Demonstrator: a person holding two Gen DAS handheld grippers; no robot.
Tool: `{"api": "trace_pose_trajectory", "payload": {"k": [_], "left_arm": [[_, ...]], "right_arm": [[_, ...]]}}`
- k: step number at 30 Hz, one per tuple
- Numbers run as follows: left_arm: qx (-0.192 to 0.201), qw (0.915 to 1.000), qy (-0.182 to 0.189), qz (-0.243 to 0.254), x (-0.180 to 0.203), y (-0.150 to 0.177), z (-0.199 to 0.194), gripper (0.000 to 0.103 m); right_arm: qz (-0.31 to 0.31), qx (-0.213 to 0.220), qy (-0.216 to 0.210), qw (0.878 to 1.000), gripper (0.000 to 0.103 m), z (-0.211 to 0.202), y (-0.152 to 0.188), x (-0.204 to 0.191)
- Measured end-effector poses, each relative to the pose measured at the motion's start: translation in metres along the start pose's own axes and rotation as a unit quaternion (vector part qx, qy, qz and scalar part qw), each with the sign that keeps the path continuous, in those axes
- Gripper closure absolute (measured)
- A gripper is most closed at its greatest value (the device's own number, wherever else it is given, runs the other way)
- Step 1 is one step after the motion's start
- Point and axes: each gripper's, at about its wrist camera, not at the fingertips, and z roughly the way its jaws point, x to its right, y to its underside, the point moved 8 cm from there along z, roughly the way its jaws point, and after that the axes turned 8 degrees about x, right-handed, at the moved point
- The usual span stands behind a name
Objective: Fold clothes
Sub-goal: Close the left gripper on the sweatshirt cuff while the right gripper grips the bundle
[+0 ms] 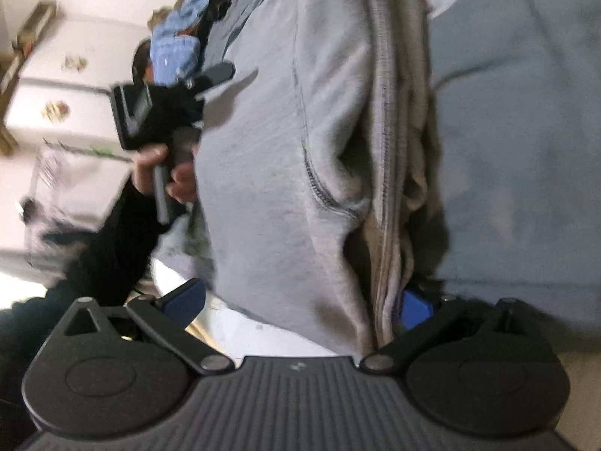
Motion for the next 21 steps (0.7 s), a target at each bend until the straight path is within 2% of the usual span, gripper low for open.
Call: {"api": "trace_pose_trajectory", "payload": {"k": [5,8,10,13,19,21], "left_arm": [[0.001,1.0000,0.005,0.003,0.000,0.001,-0.001,0.001],[0.002,0.9999,0.009,-0.005,-0.001,-0.001,-0.002,0.001],[0.001,0.9999,0.010,-0.010,-0.002,-0.002,-0.002,0.001],[0.000,0.9999,0.011,-0.009,-0.002,-0.002,-0.001,0.001],[0.003,0.9999,0.013,-0.010,-0.002,-0.003,-0.002,0.001],[0.007,0.9997,0.015,-0.019,-0.002,-0.005,-0.003,0.006]], "right_arm": [[0.057,0.019,-0.028,0.998,0.000,0.002,-0.007,0.014],[0.051,0.015,-0.063,0.997,0.000,0.000,-0.006,-0.004],[0.020,0.018,-0.081,0.996,0.000,-0.003,-0.006,-0.021],[0.032,0.009,-0.062,0.998,0.000,0.005,-0.005,-0.006],[0.090,0.018,-0.077,0.993,0.000,0.009,-0.009,0.013],[0.091,0.032,-0.085,0.992,0.000,0.007,-0.009,0.005]]}}
